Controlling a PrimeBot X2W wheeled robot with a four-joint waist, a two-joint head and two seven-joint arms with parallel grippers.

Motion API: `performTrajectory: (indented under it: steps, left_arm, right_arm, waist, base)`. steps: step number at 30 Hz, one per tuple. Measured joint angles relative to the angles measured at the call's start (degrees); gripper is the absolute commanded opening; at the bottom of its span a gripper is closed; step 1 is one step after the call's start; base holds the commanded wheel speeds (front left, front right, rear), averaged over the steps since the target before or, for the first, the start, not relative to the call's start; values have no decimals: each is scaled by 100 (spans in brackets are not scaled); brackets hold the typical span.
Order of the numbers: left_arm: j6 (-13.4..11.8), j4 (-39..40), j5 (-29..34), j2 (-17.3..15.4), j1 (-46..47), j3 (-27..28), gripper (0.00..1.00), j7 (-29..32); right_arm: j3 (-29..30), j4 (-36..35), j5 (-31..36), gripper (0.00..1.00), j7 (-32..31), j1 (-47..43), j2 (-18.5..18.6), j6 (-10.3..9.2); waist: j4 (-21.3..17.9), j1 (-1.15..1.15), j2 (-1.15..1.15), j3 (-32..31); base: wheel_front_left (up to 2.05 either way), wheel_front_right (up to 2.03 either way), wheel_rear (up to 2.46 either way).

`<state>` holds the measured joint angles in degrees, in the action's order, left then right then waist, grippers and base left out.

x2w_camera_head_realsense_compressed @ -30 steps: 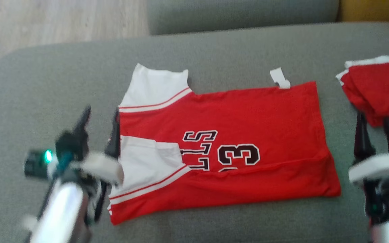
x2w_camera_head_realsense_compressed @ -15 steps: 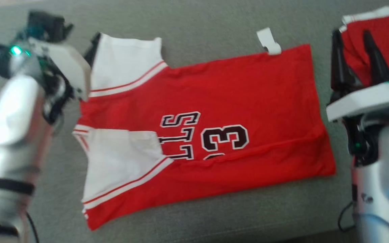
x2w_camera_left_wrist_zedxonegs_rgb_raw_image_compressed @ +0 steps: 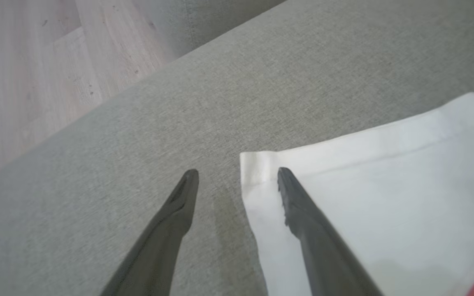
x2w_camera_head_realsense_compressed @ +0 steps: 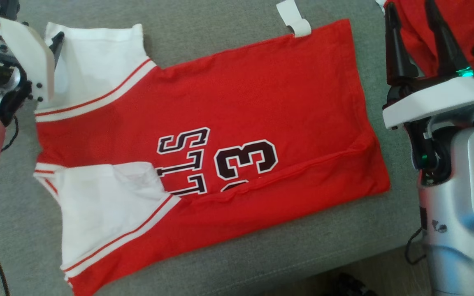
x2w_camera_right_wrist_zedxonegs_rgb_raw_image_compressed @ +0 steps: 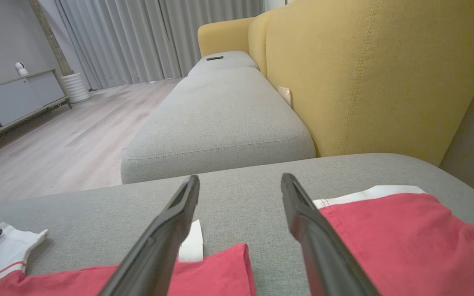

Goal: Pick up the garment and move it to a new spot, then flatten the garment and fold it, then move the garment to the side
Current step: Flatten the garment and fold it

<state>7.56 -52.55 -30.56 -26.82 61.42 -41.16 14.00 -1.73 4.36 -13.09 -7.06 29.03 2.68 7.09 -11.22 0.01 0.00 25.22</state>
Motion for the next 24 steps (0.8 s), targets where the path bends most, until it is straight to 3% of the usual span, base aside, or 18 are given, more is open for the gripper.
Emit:
performTrajectory:
  steps: [12, 13, 14, 18, 24]
  left_arm:
    - [-7, 35, -1013, -96, 370, -873, 100, 212]
    - [-7, 52, -1101, -102, 381, -936, 26, 211]
    - [-7, 71, -1166, -102, 399, -1010, 0, 208]
    - [0, 113, -1343, -54, 439, -1272, 0, 51]
    - [0, 26, -1384, 18, 445, -1416, 0, -657]
  right_arm:
    - [223, -174, 87, 100, -110, 311, 1, 0]
    - [236, -178, 111, 100, -111, 314, 1, 0]
    - [255, -178, 120, 100, -112, 314, 1, 0]
    - [294, -168, 144, 100, -178, 313, 1, 0]
    - [385, -2, 142, 100, -369, 304, 2, 0]
  waist:
    - [-83, -1, 0, 219]
    - [-71, -1, 0, 222]
    - [-55, -1, 0, 222]
    - [45, -1, 0, 183]
    - [246, -1, 0, 41]
  base:
    - [0, 0, 0]
    - [0, 0, 0]
    - [0, 0, 0]
    - [0, 0, 0]
    - [0, 0, 0]
